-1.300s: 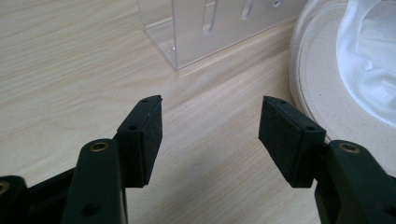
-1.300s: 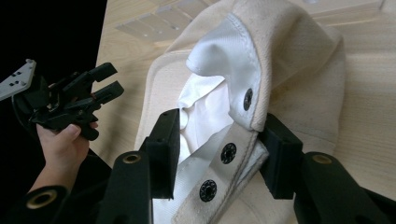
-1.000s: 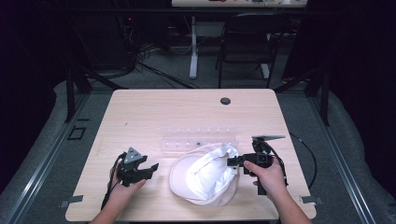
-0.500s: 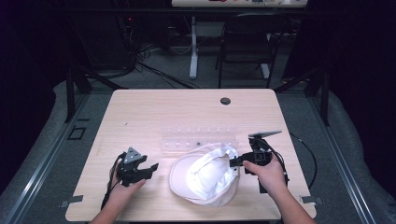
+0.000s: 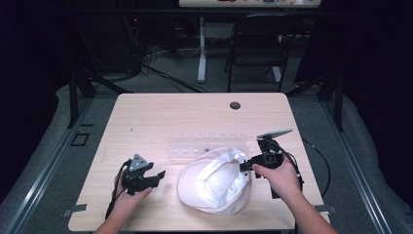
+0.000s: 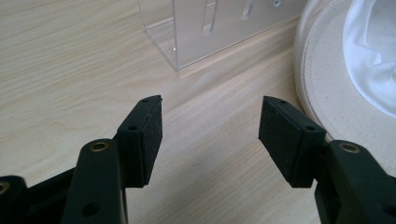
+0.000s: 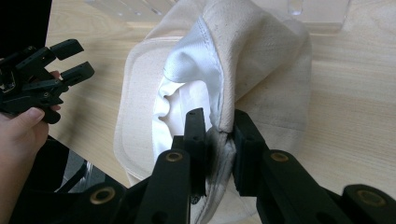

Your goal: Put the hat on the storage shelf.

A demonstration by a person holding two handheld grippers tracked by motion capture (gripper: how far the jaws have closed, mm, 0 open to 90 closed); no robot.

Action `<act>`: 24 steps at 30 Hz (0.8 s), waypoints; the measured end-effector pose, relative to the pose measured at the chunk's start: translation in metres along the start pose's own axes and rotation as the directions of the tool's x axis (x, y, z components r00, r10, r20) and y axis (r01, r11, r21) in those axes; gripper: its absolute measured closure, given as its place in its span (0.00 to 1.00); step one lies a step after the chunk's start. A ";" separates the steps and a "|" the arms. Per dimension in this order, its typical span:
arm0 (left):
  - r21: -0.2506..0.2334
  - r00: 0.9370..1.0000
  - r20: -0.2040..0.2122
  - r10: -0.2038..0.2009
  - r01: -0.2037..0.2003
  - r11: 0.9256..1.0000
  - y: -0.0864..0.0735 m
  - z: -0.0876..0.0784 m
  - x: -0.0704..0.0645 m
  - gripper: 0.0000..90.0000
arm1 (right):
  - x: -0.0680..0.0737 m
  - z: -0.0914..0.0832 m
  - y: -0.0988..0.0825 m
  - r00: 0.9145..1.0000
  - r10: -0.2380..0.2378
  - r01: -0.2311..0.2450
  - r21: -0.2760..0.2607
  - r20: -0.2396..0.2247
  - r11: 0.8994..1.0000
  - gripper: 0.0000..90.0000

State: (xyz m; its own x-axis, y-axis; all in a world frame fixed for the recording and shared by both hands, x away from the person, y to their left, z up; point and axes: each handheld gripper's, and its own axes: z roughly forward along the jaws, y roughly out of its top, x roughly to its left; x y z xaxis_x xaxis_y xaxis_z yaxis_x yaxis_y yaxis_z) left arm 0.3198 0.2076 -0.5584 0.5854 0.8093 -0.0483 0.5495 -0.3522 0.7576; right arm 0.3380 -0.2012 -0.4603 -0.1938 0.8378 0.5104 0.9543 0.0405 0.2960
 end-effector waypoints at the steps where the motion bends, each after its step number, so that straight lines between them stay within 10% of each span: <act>1: 0.000 1.000 0.000 0.000 0.000 1.000 0.000 0.000 0.000 0.45 | 0.002 -0.001 0.001 1.000 0.008 -0.008 -0.004 0.002 1.000 0.88; 24: -0.003 1.000 0.011 -0.003 0.003 1.000 0.000 0.000 -0.001 0.45 | 0.053 -0.033 0.025 0.998 -0.010 0.002 0.114 0.067 0.994 0.89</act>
State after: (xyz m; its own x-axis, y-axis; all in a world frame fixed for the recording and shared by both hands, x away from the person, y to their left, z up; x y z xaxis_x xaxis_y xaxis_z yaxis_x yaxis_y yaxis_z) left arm 0.3194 0.2072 -0.5582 0.5901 0.8053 -0.0577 0.5493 -0.3481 0.7597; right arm 0.3444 -0.1732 -0.3992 -0.1877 0.8718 0.4526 0.9735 0.1040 0.2035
